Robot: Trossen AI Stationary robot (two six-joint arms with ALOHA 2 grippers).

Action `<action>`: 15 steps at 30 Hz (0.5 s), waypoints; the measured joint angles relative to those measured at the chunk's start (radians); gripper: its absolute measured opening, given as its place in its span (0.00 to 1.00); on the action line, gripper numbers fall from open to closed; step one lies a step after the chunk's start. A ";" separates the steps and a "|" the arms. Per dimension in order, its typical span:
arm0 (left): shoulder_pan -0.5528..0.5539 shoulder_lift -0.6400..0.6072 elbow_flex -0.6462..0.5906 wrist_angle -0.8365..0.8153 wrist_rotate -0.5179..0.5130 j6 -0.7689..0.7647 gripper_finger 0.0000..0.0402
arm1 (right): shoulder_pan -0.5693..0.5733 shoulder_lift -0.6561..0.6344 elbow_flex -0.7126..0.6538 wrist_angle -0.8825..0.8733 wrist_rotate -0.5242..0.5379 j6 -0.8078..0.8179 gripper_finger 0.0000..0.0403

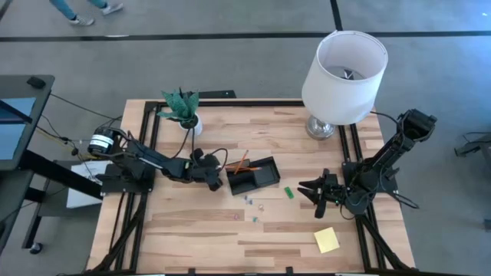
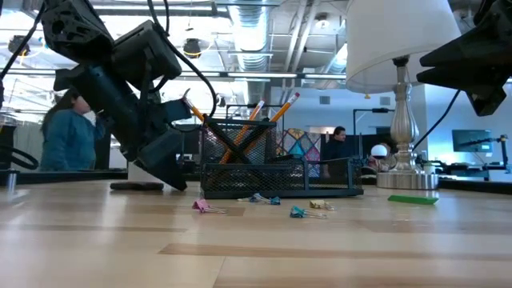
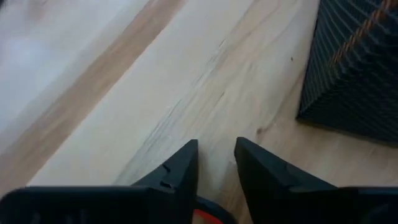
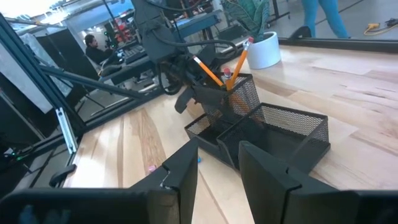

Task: Pick and place office supplies into organizer
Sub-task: Put the black scissors into the black desk organizer

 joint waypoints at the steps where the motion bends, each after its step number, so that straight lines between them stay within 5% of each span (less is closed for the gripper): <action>1: -0.002 -0.001 0.000 0.002 0.005 -0.009 0.23 | 0.000 0.000 0.000 -0.001 0.000 0.000 0.28; 7: -0.015 -0.049 0.024 -0.031 0.025 0.017 0.21 | 0.000 0.000 0.000 -0.008 0.000 0.000 0.28; 15: -0.056 -0.122 0.127 -0.278 0.019 -0.005 0.36 | 0.000 0.000 0.000 -0.013 -0.002 0.000 0.28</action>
